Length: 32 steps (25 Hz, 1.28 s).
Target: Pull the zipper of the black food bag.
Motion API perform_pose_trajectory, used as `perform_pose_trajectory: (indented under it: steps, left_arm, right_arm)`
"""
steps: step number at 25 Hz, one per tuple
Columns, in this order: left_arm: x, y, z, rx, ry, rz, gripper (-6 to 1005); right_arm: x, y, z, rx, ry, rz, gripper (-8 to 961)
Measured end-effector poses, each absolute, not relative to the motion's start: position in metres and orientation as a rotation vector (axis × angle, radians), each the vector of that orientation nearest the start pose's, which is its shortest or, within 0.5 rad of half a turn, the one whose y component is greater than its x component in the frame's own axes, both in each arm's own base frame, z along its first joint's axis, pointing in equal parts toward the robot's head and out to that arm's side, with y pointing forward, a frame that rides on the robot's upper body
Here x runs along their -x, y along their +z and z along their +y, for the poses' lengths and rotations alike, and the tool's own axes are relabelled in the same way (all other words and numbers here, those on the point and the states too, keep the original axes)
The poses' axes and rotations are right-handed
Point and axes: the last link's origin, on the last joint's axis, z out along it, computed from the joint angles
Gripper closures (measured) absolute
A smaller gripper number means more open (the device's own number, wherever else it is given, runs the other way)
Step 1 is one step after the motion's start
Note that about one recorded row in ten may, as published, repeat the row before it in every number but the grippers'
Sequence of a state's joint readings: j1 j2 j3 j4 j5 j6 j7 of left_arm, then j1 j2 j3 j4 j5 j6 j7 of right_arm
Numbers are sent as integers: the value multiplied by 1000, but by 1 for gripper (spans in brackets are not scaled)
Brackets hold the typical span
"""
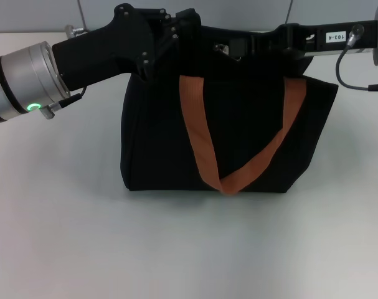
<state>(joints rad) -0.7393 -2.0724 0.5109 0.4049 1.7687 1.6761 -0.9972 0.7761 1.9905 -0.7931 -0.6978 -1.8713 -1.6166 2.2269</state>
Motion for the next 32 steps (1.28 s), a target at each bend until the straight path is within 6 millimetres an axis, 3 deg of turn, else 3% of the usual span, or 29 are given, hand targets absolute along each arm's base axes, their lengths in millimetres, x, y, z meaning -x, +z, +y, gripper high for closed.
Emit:
perform_pose_trajectory:
  steps: [16, 25, 32]
  left_arm:
    - [181, 5, 363, 2531, -1237, -96, 964]
    - [182, 5, 362, 2534, -1237, -98, 965]
    - [182, 5, 362, 2532, -1240, -97, 965]
  right_arm:
    - [-149, 52, 404, 2708, 823, 1475, 952]
    - [-124, 56, 419, 2740, 581, 1514, 954]
    - [-119, 56, 421, 2749, 549, 1503, 954]
